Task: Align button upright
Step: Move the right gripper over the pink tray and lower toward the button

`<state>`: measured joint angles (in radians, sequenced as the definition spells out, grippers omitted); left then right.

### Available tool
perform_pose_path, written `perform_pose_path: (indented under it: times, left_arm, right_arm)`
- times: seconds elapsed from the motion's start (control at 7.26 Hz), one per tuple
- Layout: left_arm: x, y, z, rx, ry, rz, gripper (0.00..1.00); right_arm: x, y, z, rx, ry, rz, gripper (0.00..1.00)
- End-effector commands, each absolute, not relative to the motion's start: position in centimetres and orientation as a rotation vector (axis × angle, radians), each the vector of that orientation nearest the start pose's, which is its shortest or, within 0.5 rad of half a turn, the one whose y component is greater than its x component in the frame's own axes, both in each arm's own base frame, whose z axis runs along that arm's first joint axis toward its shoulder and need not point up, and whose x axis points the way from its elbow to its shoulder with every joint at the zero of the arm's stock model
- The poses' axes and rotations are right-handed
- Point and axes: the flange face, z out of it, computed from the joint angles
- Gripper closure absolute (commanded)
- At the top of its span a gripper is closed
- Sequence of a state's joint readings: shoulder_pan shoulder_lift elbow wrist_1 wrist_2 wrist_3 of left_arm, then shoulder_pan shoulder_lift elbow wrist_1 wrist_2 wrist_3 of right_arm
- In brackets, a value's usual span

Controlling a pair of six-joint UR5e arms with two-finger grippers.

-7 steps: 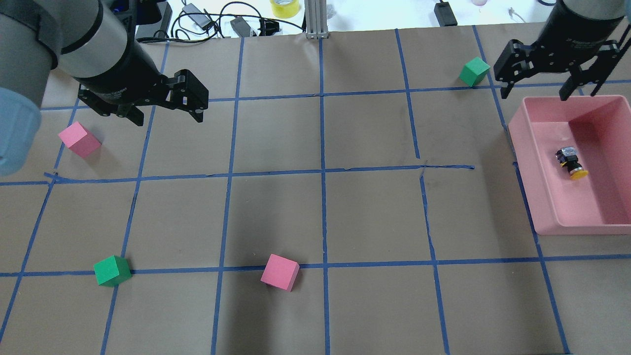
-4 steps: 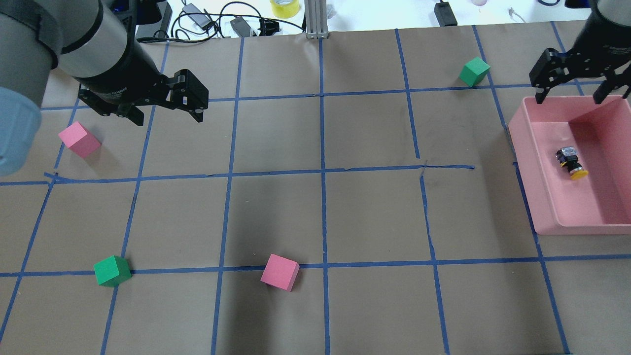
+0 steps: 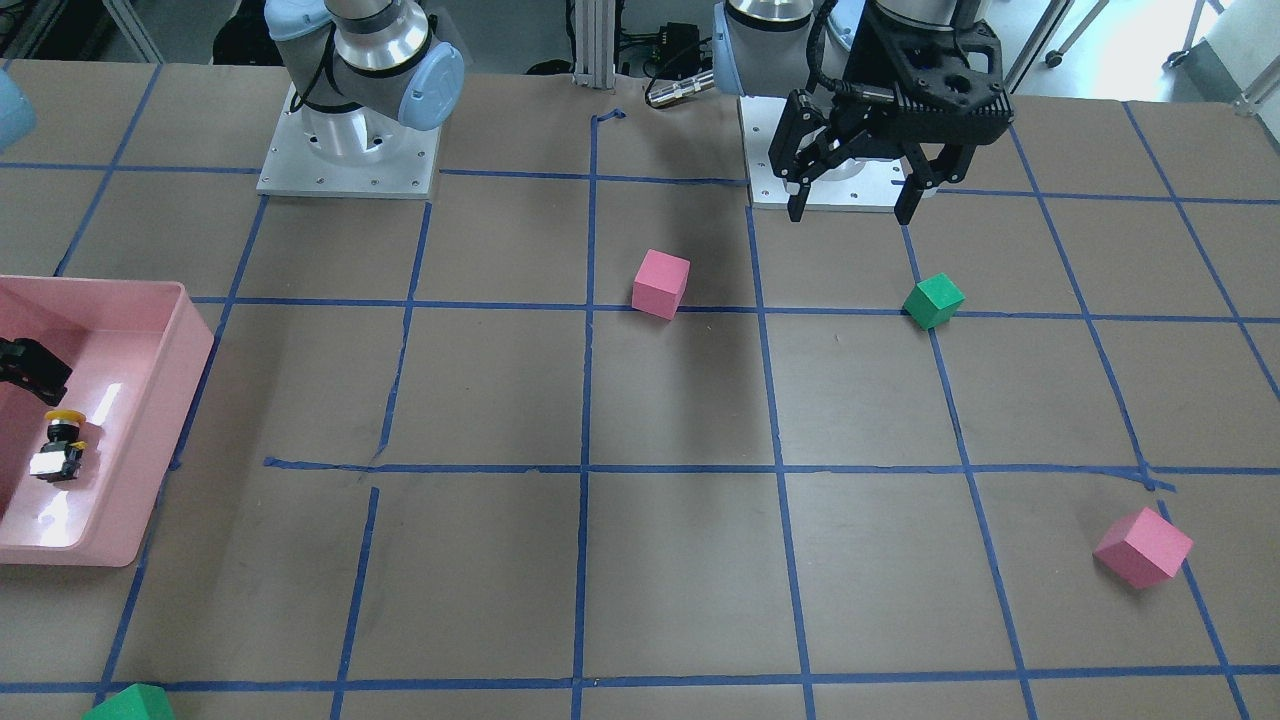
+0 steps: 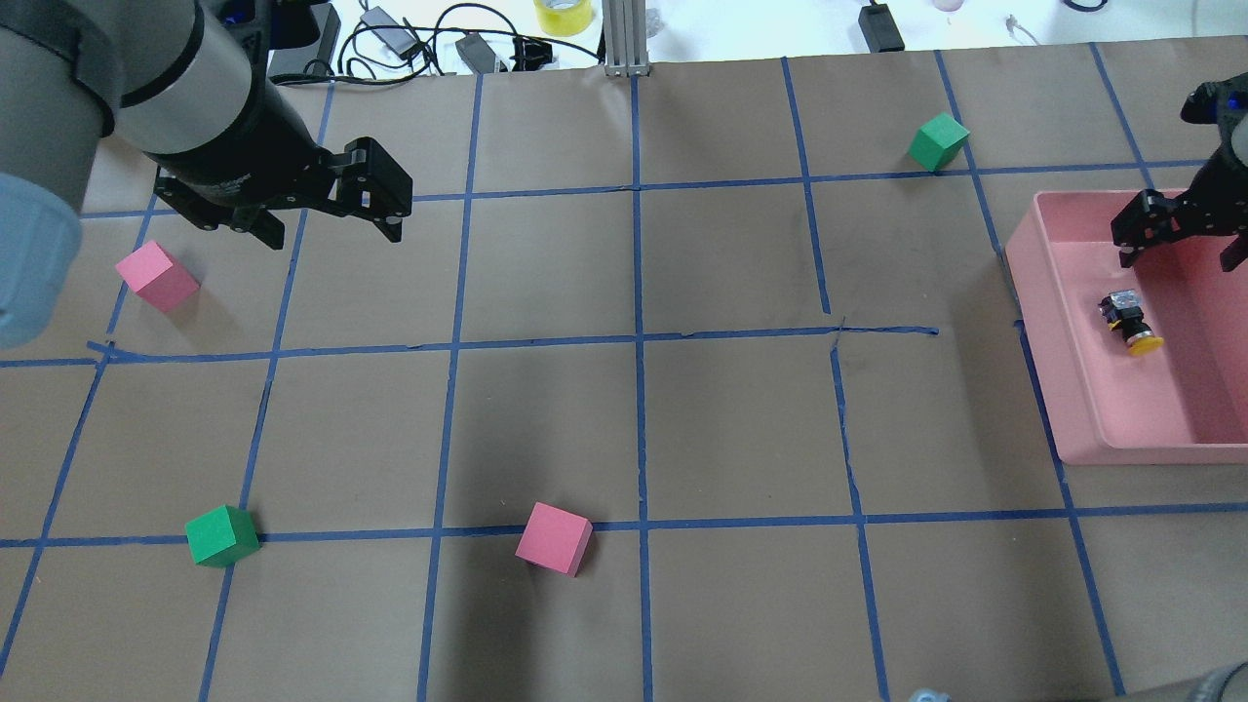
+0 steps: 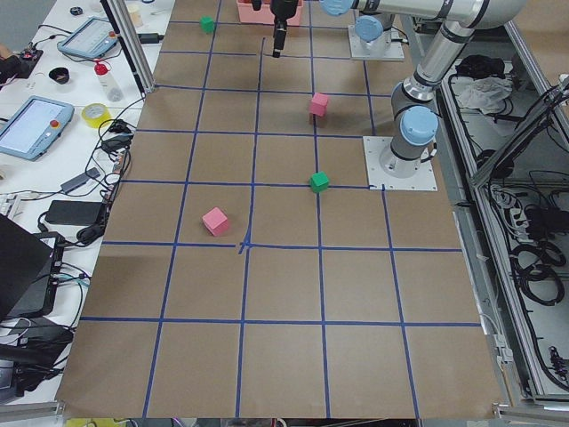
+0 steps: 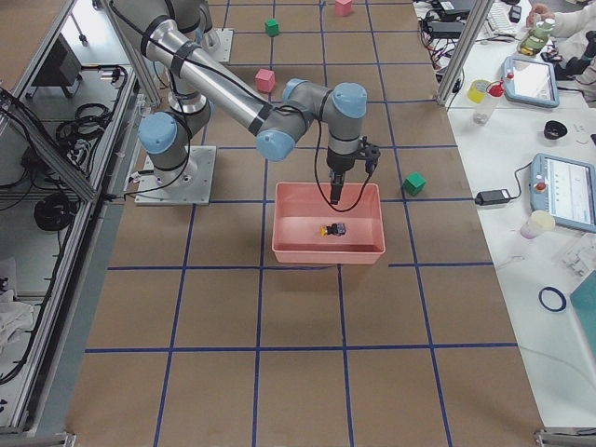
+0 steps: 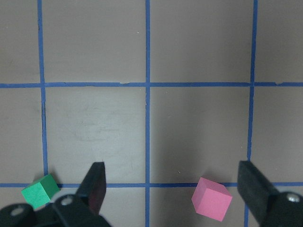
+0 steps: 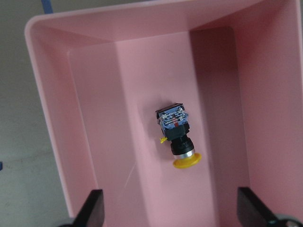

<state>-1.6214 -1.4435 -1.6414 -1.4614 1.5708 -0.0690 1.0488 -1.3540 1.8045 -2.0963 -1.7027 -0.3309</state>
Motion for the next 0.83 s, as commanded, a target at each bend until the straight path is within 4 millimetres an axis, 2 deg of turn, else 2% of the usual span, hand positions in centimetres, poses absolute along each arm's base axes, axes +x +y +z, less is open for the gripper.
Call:
perform_pose_path:
  times: [0.0,0.14,0.28,0.55,0.69]
  left_arm:
    - [-15.6,-44.5,52.5,-0.029,3.139,-0.260,0.00]
    - [-15.6,-44.5,52.5,-0.027,3.140,-0.263,0.00]
    - [-15.6,-44.5,52.5,-0.029,3.140,-0.263,0.00]
    - [-15.6,-44.5,52.5,-0.029,3.141,-0.260,0.00]
    - [-15.6,-44.5,52.5,-0.029,3.139,-0.263,0.00]
  right_arm:
    - [-20.9,-53.4,26.9,0.399,3.248,0.037,0.00]
    - [-22.4,-53.7,24.6,0.427,3.236,0.038,0.00]
    - [-22.7,-54.1,23.9,0.431,3.237,0.017,0.00]
    - [-22.6,-54.9,20.8,0.417,3.178,0.033,0.00]
    - [-22.6,-54.9,20.8,0.416,3.181,0.022,0.00]
